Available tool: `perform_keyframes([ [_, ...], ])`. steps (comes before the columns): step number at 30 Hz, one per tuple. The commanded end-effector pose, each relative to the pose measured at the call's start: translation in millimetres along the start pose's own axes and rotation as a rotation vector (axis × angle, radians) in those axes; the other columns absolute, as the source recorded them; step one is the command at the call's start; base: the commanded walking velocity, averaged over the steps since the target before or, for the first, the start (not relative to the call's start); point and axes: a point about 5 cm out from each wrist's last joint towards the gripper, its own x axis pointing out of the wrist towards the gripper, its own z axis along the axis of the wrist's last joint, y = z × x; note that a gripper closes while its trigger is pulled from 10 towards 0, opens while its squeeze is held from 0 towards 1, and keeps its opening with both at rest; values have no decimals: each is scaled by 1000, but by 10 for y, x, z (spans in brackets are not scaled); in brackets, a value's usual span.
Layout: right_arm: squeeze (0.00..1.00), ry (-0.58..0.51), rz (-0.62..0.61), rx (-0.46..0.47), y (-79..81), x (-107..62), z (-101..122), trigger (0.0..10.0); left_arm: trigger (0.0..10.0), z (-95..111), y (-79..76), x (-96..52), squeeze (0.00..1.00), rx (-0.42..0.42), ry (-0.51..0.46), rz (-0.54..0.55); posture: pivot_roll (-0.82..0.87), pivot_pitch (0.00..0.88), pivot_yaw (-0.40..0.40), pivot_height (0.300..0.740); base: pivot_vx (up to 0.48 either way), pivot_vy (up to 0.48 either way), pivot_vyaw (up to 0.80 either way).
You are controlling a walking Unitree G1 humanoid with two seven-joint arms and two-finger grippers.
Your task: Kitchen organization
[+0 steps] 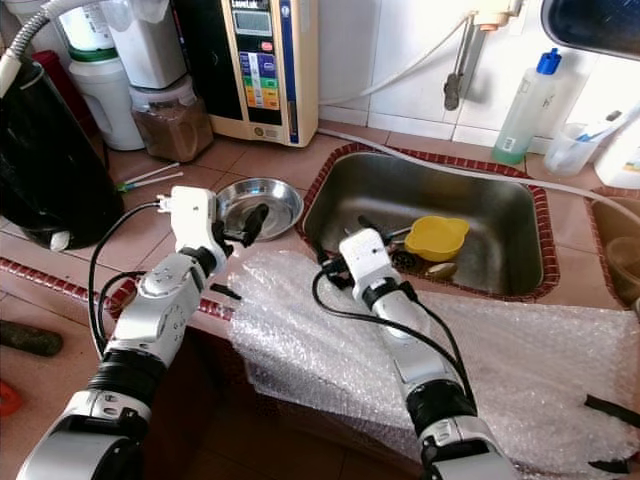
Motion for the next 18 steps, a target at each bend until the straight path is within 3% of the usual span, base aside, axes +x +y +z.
perform_keyframes([
  [1,1000,-79,-21,37,14,101,192,10000,10000,-3,121,9,1000,6,5,70,62,0,55,740,0,0,0],
  [5,1000,-123,-88,65,-84,152,318,10000,10000,11,185,14,1000,-9,2,92,62,0,55,740,0,0,0],
  [6,1000,-147,-103,74,-119,175,381,10000,10000,14,189,15,843,-14,0,92,61,0,57,740,0,0,0],
  [7,1000,-165,-115,81,-141,189,426,10000,10000,16,192,16,843,-16,-2,94,61,0,57,740,0,0,0],
  [8,1000,-189,-139,84,-194,221,501,10000,10000,19,190,18,208,-17,-2,94,58,0,56,740,0,0,0],
  [9,1000,-204,-156,85,-230,241,550,10000,10000,21,188,20,208,-16,-2,94,58,0,56,740,0,0,0],
  [10,1000,-217,-175,88,-274,261,598,10000,10000,20,181,21,4,-17,-2,93,56,0,55,740,0,0,0],
  [18,1000,-210,-191,61,-415,310,668,10000,10000,-24,148,33,0,-22,12,114,53,0,49,740,0,0,0],
])
